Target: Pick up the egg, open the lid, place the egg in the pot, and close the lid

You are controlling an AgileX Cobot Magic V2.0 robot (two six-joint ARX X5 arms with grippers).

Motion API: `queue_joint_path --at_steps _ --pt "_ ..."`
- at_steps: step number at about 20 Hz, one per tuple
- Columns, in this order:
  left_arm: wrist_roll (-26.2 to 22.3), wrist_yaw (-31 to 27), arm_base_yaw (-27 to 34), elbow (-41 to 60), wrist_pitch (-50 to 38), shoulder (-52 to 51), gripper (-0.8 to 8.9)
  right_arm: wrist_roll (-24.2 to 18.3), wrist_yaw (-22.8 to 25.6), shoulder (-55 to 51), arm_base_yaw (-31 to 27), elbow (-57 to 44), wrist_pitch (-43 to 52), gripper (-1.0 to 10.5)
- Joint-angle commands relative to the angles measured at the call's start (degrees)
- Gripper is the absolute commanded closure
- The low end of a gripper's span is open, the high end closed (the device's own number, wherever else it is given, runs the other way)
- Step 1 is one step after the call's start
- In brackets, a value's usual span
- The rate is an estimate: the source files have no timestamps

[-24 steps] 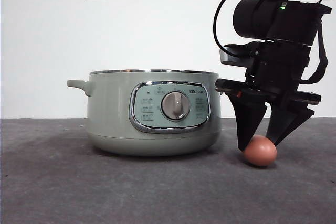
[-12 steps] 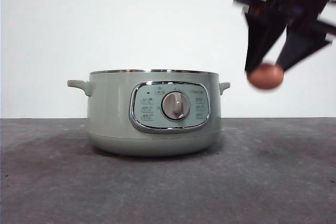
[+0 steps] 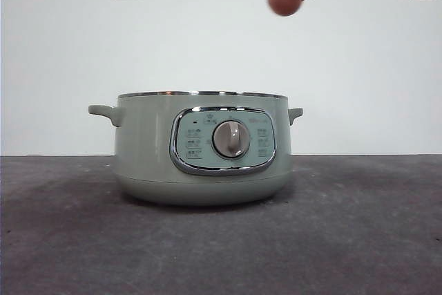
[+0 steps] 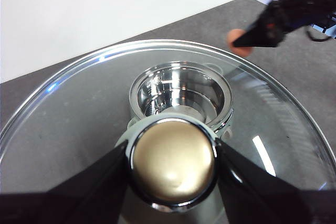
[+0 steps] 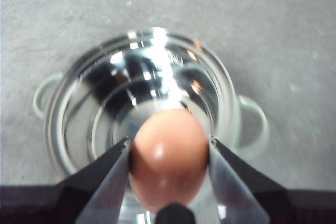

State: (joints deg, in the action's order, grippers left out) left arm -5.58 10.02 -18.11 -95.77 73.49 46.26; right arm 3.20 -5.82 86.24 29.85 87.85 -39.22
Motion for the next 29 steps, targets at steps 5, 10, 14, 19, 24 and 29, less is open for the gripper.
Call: queue_joint_path --at_steps 5,10,14,19,24,29 --pt "-0.44 0.44 0.17 -0.42 -2.29 -0.50 8.22 -3.50 0.15 19.26 4.28 13.97 -0.72 9.6" --pt "-0.46 0.44 0.17 -0.42 -0.70 -0.50 8.22 -5.16 1.81 30.86 5.49 20.61 -3.96 9.6" --pt "-0.46 0.44 0.17 -0.42 -0.63 -0.50 8.22 -5.16 2.25 35.39 5.77 20.70 -4.57 9.6" --pt "-0.46 0.46 0.17 -0.42 -0.63 -0.50 8.22 -6.03 3.06 37.66 6.21 20.70 -6.45 9.6" --pt "-0.46 0.44 0.17 -0.42 -0.39 -0.50 8.22 -6.43 3.91 38.75 6.21 20.61 -7.72 9.6" --pt "-0.46 0.44 0.17 -0.42 -0.42 -0.50 8.22 -6.36 3.65 38.73 6.21 20.72 -7.52 5.3"
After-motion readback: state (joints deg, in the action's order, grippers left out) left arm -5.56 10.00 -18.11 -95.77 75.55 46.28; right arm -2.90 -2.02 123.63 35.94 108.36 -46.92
